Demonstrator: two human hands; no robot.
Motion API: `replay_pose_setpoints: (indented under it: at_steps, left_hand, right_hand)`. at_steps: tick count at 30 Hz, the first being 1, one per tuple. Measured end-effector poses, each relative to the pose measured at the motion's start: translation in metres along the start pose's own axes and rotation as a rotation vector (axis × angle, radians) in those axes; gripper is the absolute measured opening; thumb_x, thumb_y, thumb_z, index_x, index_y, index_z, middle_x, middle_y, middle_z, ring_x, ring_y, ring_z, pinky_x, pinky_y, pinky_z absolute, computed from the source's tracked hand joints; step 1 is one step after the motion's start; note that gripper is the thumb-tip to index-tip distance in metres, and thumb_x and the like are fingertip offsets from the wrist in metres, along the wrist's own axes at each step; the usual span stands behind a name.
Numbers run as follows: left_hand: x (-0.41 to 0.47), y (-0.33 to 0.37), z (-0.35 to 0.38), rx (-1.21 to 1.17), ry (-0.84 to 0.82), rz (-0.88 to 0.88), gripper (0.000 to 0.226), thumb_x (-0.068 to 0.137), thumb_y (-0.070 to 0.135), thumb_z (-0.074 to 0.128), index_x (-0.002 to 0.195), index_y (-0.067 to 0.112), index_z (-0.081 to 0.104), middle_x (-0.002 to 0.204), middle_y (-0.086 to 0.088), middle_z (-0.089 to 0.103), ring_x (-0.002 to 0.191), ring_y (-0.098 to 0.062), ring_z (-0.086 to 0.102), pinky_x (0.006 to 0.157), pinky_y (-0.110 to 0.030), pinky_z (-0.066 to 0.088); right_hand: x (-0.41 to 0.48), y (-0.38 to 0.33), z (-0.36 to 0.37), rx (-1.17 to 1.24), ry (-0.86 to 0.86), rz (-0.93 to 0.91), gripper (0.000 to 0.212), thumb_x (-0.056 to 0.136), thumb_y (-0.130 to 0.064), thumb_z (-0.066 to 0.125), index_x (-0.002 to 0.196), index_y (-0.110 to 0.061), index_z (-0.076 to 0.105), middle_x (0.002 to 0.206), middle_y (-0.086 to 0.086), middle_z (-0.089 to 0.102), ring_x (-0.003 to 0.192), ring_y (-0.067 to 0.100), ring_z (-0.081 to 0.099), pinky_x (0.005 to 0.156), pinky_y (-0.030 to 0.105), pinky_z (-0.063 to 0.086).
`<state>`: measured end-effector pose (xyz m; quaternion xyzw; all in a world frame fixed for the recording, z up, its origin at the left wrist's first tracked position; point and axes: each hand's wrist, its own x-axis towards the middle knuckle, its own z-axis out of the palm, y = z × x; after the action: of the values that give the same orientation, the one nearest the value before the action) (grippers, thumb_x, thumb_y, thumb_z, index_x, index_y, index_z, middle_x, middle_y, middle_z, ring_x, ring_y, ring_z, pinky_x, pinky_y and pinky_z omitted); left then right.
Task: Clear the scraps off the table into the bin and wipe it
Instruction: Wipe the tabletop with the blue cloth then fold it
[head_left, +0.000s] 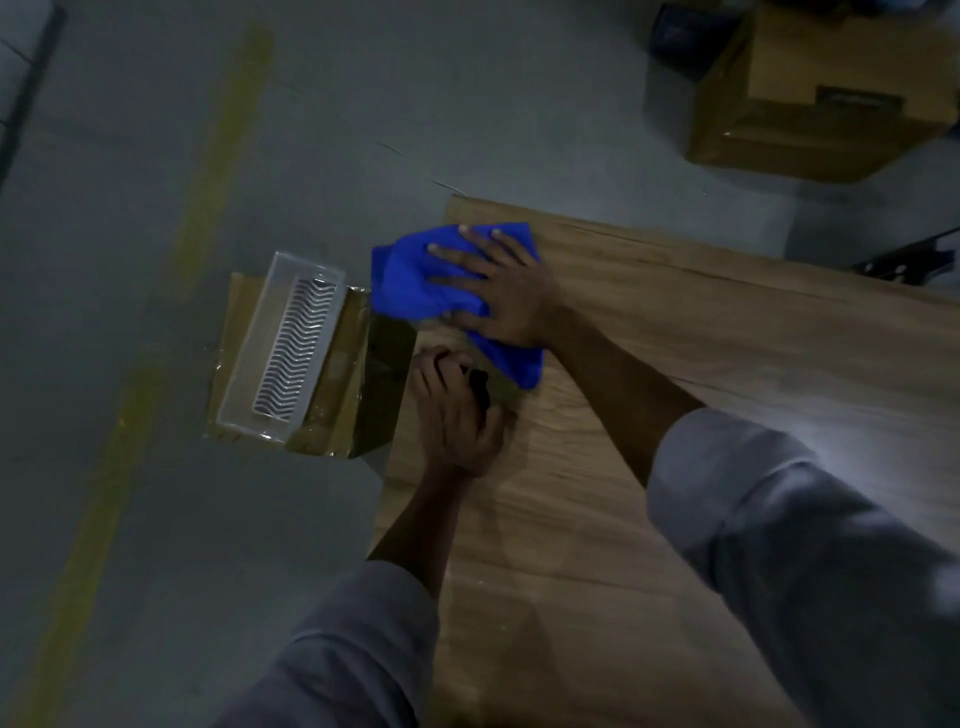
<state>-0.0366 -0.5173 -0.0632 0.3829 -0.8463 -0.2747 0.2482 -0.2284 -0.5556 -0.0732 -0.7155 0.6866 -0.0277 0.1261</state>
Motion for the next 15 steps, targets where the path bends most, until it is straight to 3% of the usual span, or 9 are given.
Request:
replay_pose_setpoints:
  at_steps: [4,5,6,8,10,12,15]
  left_hand:
    - [0.001,-0.001,-0.001,0.014,-0.061,-0.059,0.049,0.084,0.049,0.040,0.103,0.005,0.051,0.112,-0.012,0.045,0.106,-0.035,0.046,0.092,-0.048,0.040]
    - [0.002,-0.002,-0.001,0.009,-0.070,-0.076,0.049,0.082,0.048,0.042,0.103,0.005,0.051,0.112,-0.014,0.047,0.107,-0.035,0.046,0.092,-0.048,0.040]
    - [0.001,-0.002,0.000,0.002,-0.081,-0.096,0.049,0.080,0.047,0.045,0.103,0.004,0.051,0.112,-0.015,0.047,0.107,-0.035,0.046,0.092,-0.047,0.040]
    - [0.000,-0.001,-0.001,-0.004,-0.107,-0.130,0.050,0.076,0.045,0.049,0.103,0.003,0.052,0.114,-0.016,0.048,0.110,-0.035,0.045,0.094,-0.047,0.040]
    - [-0.002,0.002,-0.003,0.016,-0.128,-0.159,0.050,0.072,0.040,0.052,0.106,0.003,0.051,0.115,-0.016,0.047,0.110,-0.034,0.044,0.096,-0.049,0.040]
    - [-0.001,0.006,-0.005,0.033,-0.160,-0.195,0.053,0.069,0.040,0.053,0.109,0.006,0.049,0.117,-0.014,0.045,0.112,-0.032,0.043,0.097,-0.050,0.040]
    - [0.002,0.007,-0.006,0.043,-0.172,-0.178,0.053,0.068,0.042,0.054,0.109,0.009,0.048,0.118,-0.012,0.044,0.114,-0.032,0.043,0.098,-0.051,0.039]
  right_hand:
    - [-0.033,-0.002,0.006,0.119,0.276,0.810,0.062,0.101,-0.061,0.027,0.159,-0.038,0.025,0.170,-0.009,0.013,0.157,0.031,0.006,0.125,0.054,0.007]
    - [-0.039,-0.016,0.008,0.142,0.302,0.873,0.062,0.102,-0.060,0.028,0.159,-0.037,0.023,0.170,-0.008,0.011,0.157,0.032,0.005,0.126,0.055,0.005]
    - [-0.045,-0.032,0.013,0.130,0.270,0.798,0.063,0.102,-0.060,0.028,0.160,-0.036,0.021,0.170,-0.006,0.009,0.157,0.034,0.002,0.125,0.056,0.004]
    - [-0.064,-0.051,0.021,0.045,0.134,0.393,0.064,0.101,-0.061,0.029,0.160,-0.038,0.017,0.171,-0.005,0.006,0.157,0.033,-0.003,0.125,0.058,0.007]
    - [-0.095,-0.038,0.024,-0.001,0.100,0.198,0.063,0.100,-0.059,0.034,0.159,-0.042,0.017,0.170,-0.009,0.008,0.157,0.028,-0.003,0.125,0.056,0.008]
    - [-0.129,-0.012,0.029,0.038,0.195,0.406,0.061,0.101,-0.057,0.035,0.158,-0.039,0.023,0.170,-0.010,0.012,0.158,0.028,0.002,0.125,0.057,0.010]
    - [-0.163,0.011,0.027,0.185,0.419,1.005,0.058,0.101,-0.053,0.041,0.154,-0.031,0.038,0.166,-0.009,0.026,0.156,0.031,0.015,0.123,0.059,0.014]
